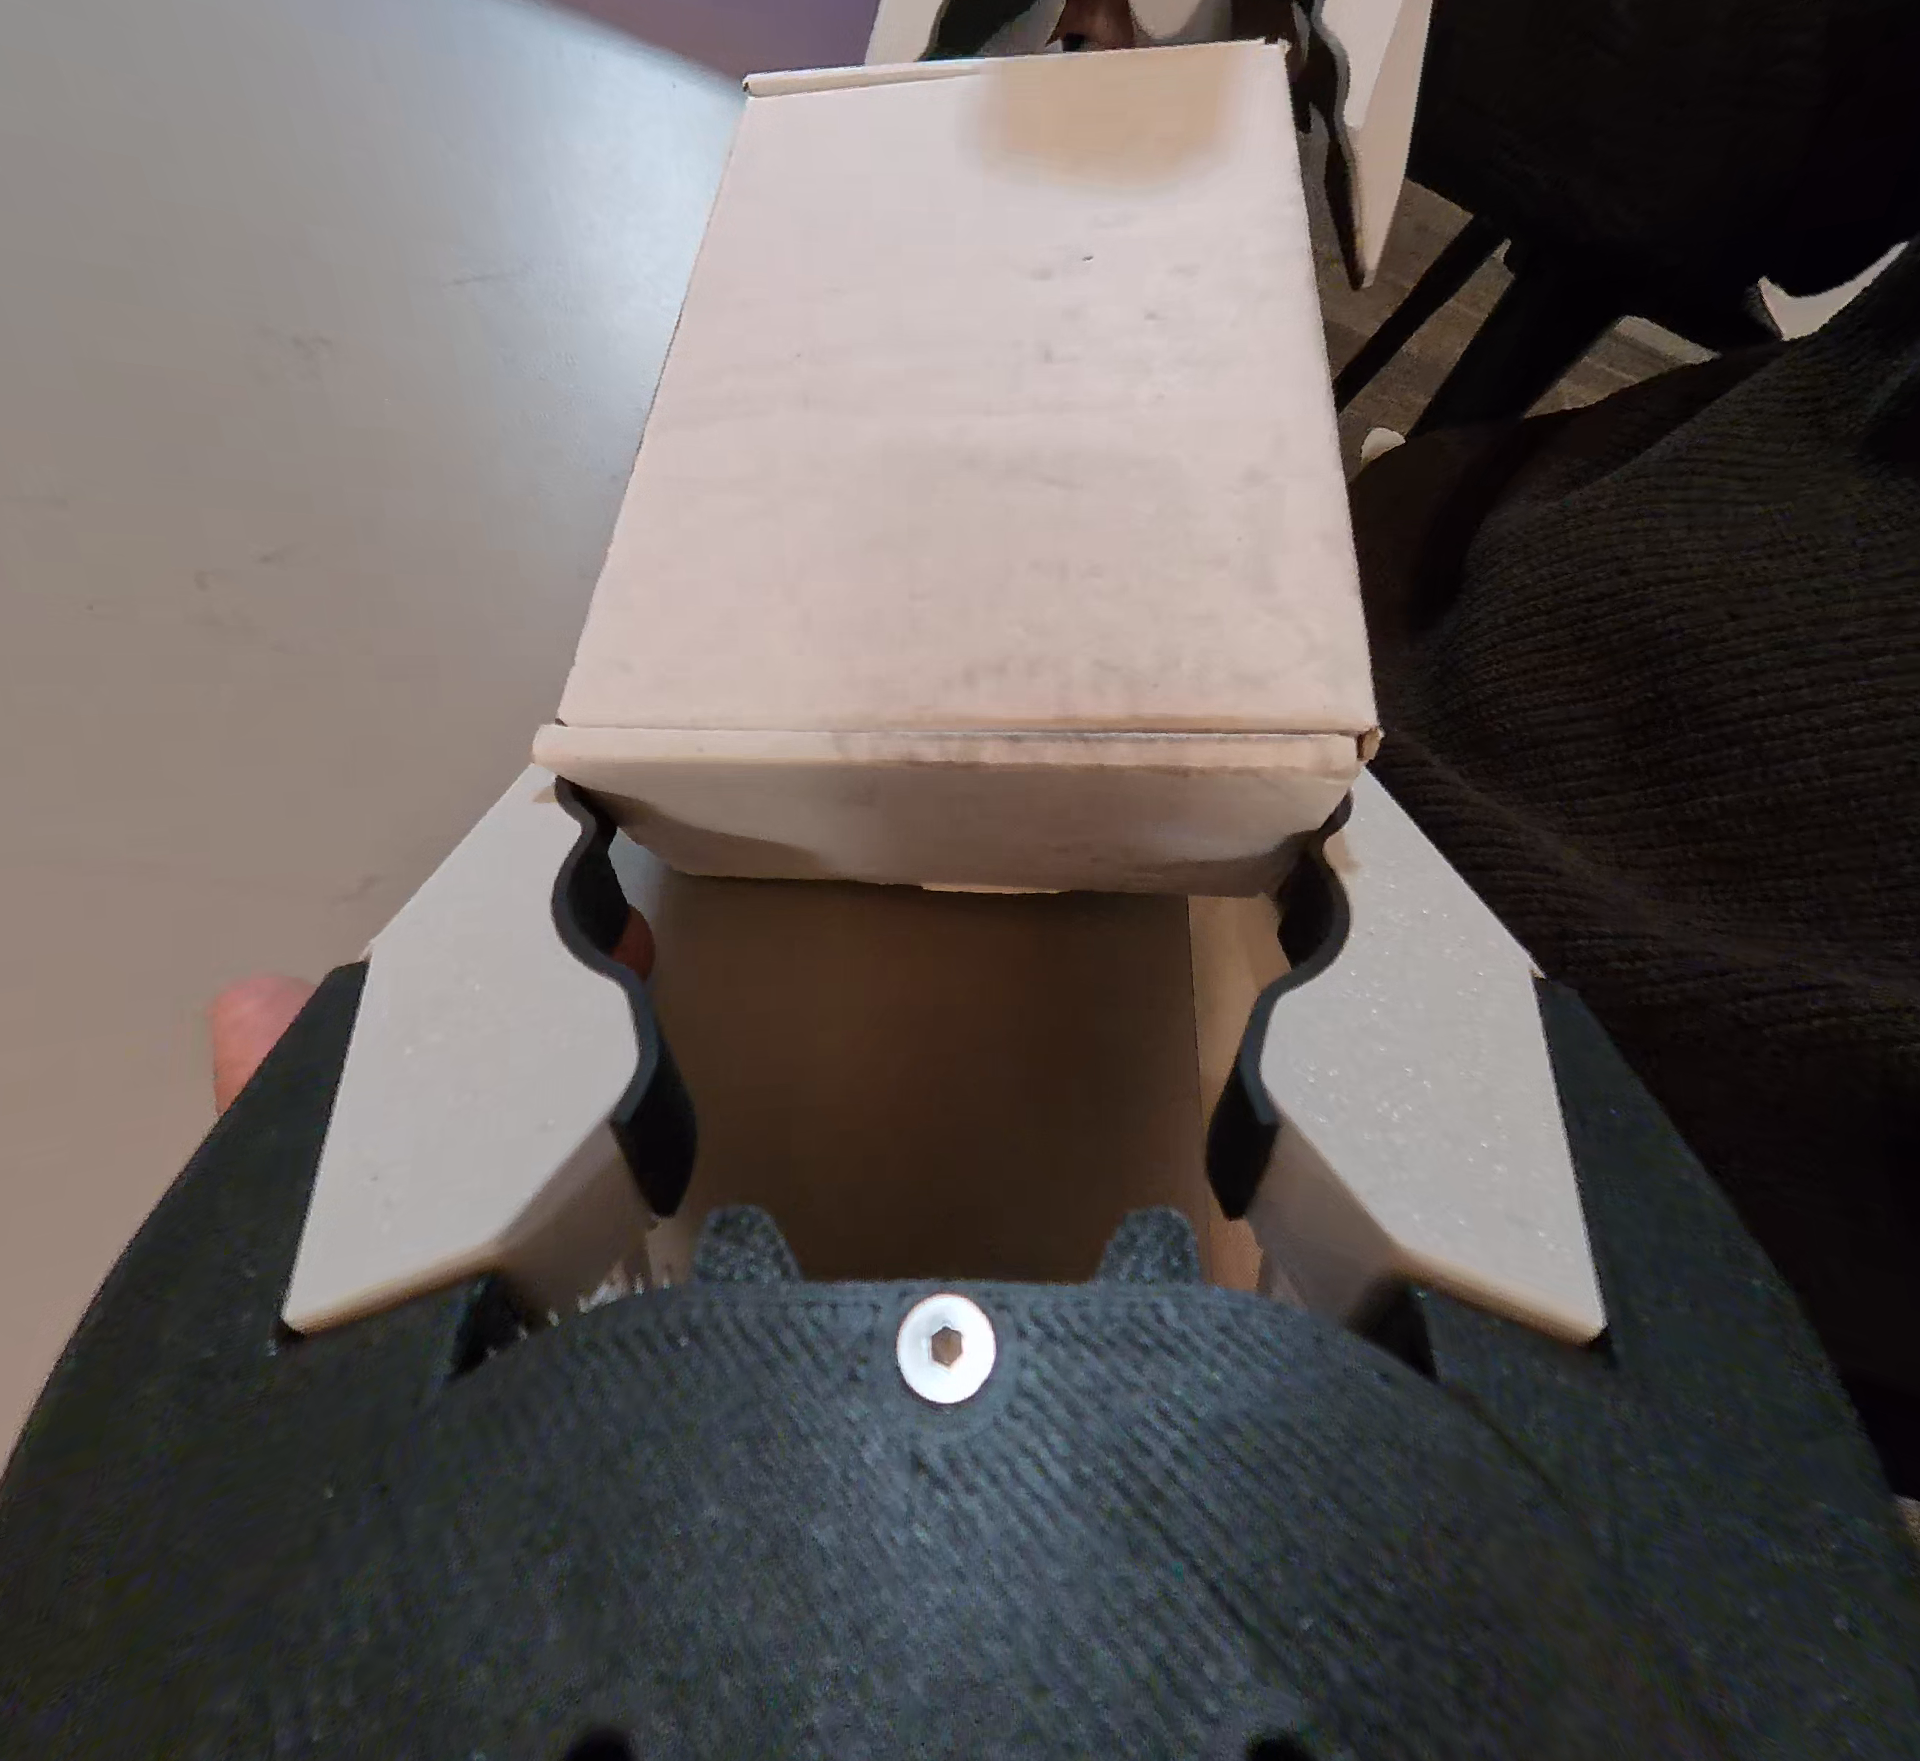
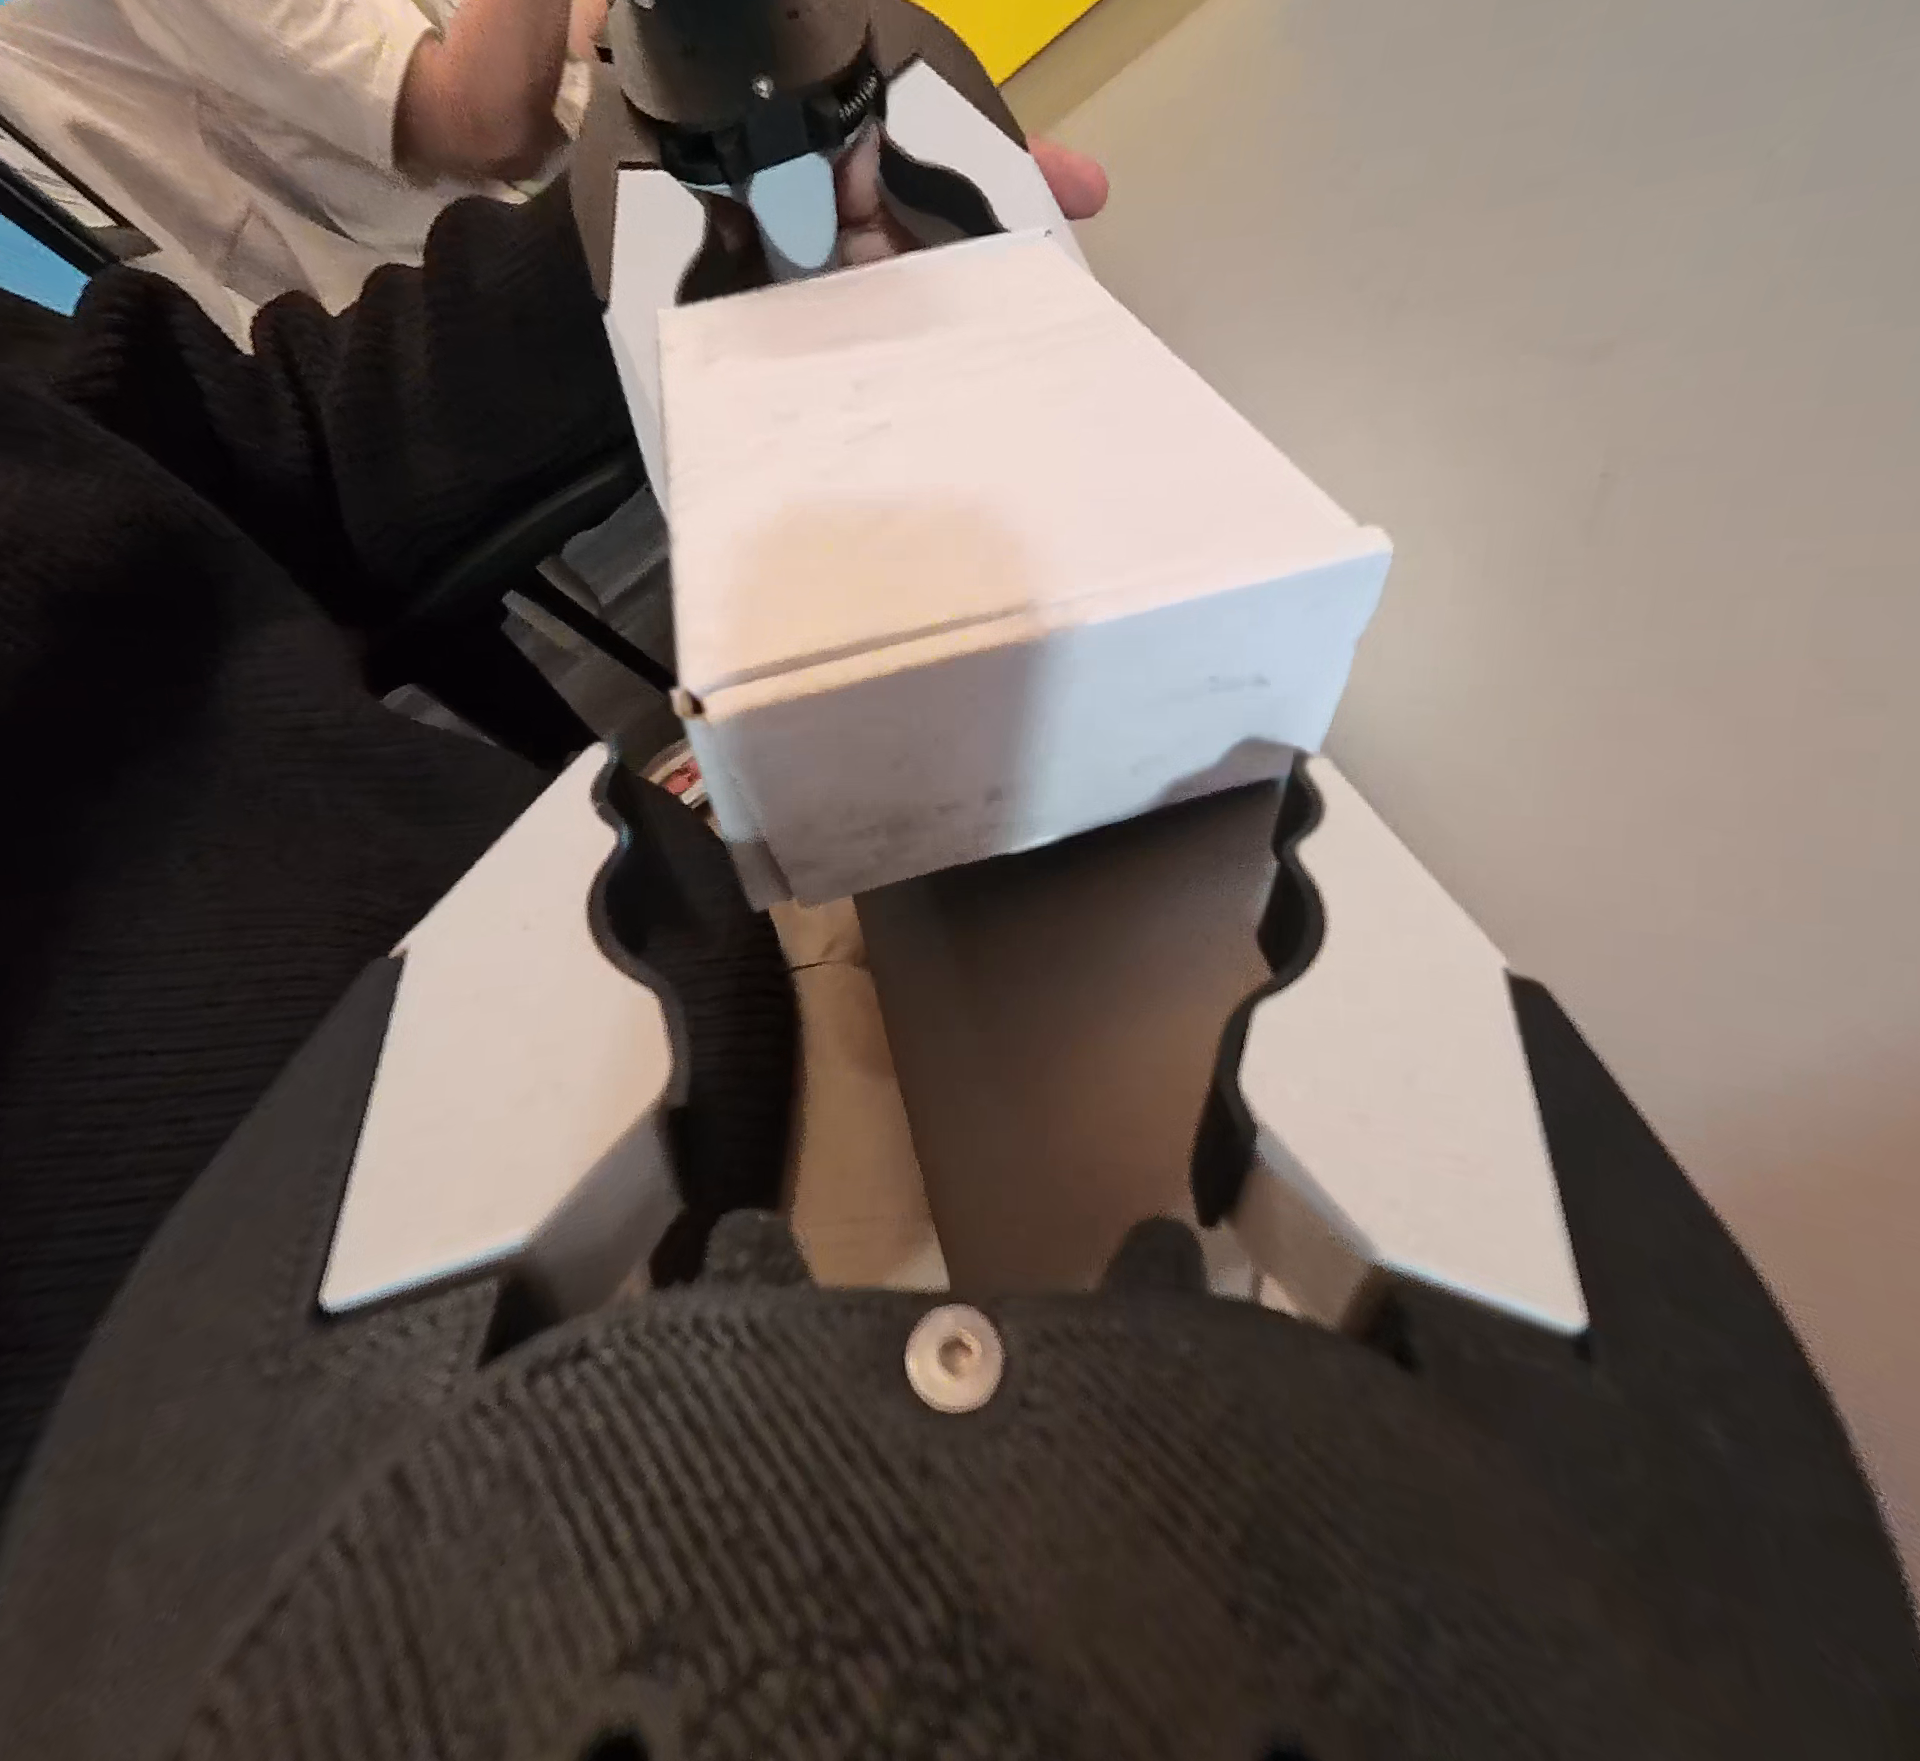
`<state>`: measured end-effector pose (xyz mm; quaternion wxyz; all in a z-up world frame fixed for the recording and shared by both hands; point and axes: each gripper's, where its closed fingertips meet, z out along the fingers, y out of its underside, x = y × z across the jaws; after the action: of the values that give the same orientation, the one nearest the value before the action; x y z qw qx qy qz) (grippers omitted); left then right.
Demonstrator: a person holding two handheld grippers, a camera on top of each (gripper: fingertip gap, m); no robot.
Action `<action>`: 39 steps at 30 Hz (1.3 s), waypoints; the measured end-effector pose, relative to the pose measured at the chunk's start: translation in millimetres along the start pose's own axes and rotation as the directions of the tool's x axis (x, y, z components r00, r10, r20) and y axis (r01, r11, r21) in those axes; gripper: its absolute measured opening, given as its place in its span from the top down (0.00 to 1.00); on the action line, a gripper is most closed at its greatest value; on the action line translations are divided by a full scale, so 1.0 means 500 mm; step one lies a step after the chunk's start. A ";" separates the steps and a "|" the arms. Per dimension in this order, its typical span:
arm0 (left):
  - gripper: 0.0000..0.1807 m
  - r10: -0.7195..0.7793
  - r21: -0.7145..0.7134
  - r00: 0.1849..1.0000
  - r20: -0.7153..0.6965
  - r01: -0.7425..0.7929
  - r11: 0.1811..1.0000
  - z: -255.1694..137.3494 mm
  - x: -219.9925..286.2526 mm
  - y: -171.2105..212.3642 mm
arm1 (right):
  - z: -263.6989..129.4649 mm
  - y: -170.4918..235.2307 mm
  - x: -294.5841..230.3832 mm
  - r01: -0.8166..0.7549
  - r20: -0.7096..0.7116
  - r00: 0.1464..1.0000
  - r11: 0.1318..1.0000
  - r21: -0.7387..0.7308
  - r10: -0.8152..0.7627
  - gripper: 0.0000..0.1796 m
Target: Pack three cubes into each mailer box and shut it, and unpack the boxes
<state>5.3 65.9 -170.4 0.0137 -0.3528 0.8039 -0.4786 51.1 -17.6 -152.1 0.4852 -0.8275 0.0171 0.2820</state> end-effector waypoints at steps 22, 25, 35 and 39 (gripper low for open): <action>0.29 0.013 -0.014 1.000 0.002 -0.013 1.000 0.004 0.003 0.003 | 0.037 0.010 0.022 0.296 0.023 0.955 0.935 -0.193 -0.297 0.23; 0.29 0.015 -0.016 1.000 0.003 -0.015 1.000 0.004 0.003 0.004 | 0.037 0.011 0.022 0.306 0.021 0.951 0.932 -0.197 -0.308 0.24; 0.29 0.027 -0.022 1.000 0.007 -0.027 0.999 0.005 0.004 0.005 | 0.037 0.022 0.029 0.344 0.000 0.935 0.909 -0.235 -0.354 0.28; 0.29 0.023 -0.020 1.000 0.017 -0.023 1.000 0.005 0.001 0.005 | 0.033 0.013 0.039 0.337 -0.043 0.934 0.916 -0.220 -0.354 0.29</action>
<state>4.5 64.6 -173.3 0.0227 -0.3477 0.8125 -0.4674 57.9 -3.0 -172.8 0.4368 -0.8746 -0.1393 0.1578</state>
